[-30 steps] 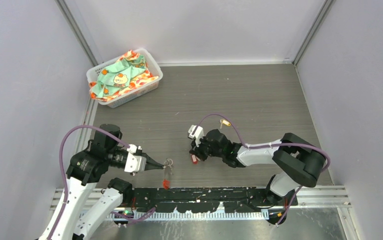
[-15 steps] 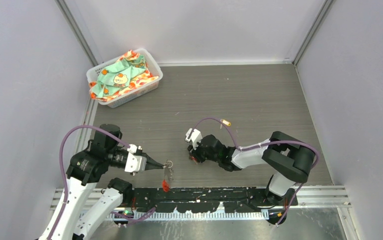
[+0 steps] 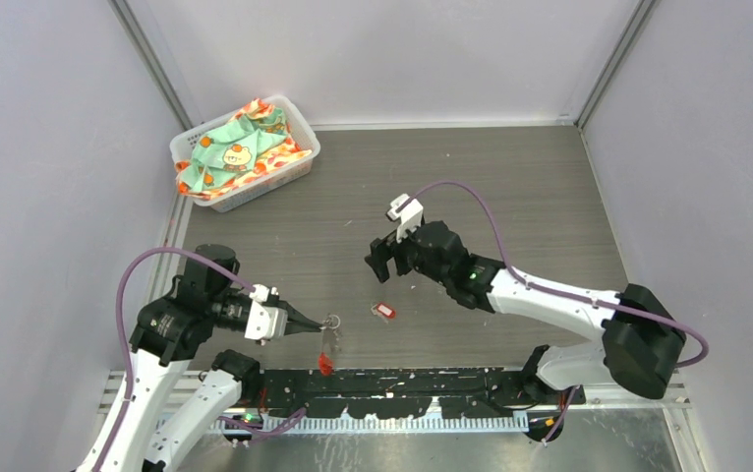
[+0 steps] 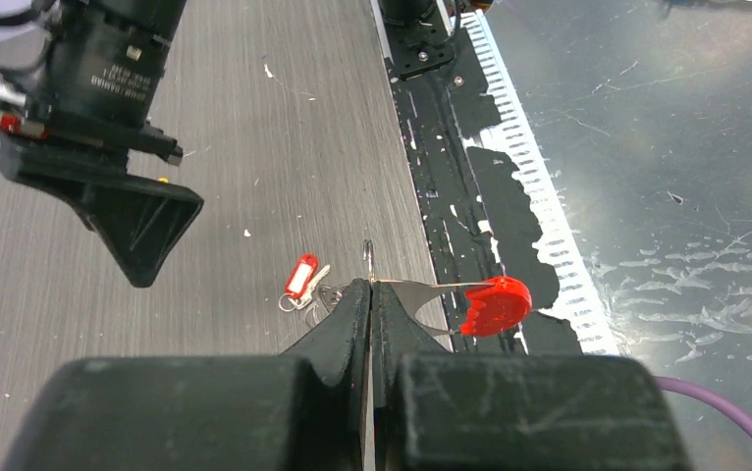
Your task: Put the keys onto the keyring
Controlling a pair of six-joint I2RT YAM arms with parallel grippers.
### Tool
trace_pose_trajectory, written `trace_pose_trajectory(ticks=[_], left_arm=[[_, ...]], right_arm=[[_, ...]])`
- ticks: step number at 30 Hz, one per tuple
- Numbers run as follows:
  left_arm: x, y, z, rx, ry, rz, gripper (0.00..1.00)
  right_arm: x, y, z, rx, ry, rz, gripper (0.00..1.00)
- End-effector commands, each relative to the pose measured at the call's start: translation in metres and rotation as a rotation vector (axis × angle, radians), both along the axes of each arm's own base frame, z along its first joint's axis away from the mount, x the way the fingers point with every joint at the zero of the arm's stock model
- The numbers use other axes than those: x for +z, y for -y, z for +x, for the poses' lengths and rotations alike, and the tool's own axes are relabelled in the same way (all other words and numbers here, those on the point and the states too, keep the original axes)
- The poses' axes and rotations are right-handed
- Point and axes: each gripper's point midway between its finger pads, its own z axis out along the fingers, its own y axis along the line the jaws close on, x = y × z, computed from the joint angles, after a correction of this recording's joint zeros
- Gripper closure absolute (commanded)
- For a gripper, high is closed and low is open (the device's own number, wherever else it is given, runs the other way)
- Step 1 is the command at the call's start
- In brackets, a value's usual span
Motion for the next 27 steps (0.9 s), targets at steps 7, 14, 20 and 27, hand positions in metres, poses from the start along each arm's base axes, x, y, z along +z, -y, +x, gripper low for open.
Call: trace_pose_trajectory(ticks=[7,14,20,27], left_arm=[[0.016,0.001,0.001,-0.004,0.071,-0.031,1.0],[0.017,0.002,0.003,-0.003,0.076,-0.03,1.0],[0.017,0.001,0.006,0.004,0.086,-0.022,1.0],[0.016,0.001,0.008,0.009,0.092,-0.016,1.0]], right_arm=[[-0.079,-0.005,-0.025,0.103,-0.335,0.048,0.24],[-0.101,-0.014,-0.035,0.197,-0.343,0.042,0.33],[-0.125,-0.023,-0.039,0.222,-0.405,0.046,0.38],[-0.136,-0.018,-0.046,0.229,-0.414,0.012,0.44]])
